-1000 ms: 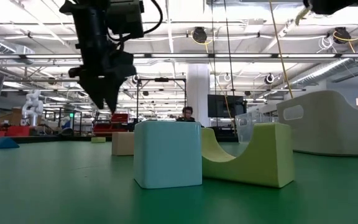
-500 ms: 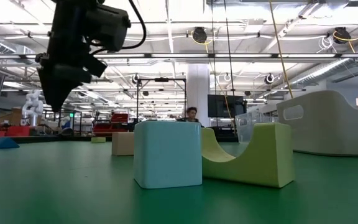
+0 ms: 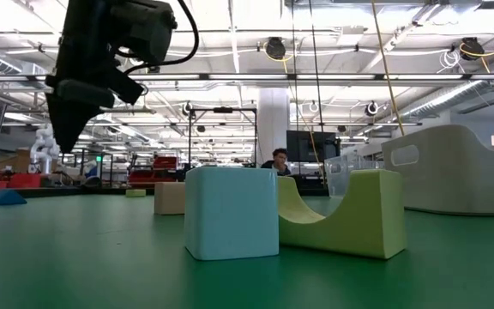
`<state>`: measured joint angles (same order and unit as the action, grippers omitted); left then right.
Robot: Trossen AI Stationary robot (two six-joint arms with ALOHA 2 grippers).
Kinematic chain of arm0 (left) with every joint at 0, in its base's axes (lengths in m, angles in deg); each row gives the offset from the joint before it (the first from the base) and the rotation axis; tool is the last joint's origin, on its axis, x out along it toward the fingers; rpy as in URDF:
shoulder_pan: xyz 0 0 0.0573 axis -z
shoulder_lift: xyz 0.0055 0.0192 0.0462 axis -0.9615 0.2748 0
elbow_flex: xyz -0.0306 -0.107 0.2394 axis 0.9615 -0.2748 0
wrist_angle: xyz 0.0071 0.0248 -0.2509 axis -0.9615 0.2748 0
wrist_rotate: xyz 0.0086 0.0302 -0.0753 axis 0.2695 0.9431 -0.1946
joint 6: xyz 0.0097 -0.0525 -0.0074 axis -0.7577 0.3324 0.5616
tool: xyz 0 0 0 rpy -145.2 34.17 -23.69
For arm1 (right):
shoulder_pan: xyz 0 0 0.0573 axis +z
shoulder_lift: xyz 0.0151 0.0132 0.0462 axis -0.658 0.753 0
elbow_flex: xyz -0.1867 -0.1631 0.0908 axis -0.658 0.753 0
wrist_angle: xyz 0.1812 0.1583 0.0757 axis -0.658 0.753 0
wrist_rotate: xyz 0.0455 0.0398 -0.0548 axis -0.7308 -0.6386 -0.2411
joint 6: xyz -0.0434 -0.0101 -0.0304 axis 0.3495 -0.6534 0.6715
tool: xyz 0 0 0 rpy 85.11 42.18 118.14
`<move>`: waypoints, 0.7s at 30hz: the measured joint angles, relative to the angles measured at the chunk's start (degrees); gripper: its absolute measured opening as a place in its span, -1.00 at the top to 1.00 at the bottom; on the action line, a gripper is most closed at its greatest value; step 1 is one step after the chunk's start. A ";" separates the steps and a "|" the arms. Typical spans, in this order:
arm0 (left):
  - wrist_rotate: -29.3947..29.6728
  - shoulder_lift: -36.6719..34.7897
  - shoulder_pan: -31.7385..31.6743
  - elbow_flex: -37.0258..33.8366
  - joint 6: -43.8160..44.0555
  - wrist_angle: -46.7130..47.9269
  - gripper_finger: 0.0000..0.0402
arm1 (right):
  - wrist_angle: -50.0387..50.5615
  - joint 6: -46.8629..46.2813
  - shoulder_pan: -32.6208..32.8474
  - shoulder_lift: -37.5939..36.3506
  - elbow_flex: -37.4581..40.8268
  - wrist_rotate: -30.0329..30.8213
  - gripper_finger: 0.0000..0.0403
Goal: Sort & place blocks by color
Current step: Put the bottom right blue block into the white bin, then put the left blue block into the white bin
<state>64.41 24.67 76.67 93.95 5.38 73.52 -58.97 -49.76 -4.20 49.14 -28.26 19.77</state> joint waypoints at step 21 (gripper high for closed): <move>-5.49 -0.57 7.16 -8.17 13.64 3.76 -0.12 | -2.09 14.01 1.79 0.96 0.01 7.27 0.08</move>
<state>58.92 24.10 83.83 85.77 19.03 77.28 -61.06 -35.75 -2.41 50.11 -28.25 27.04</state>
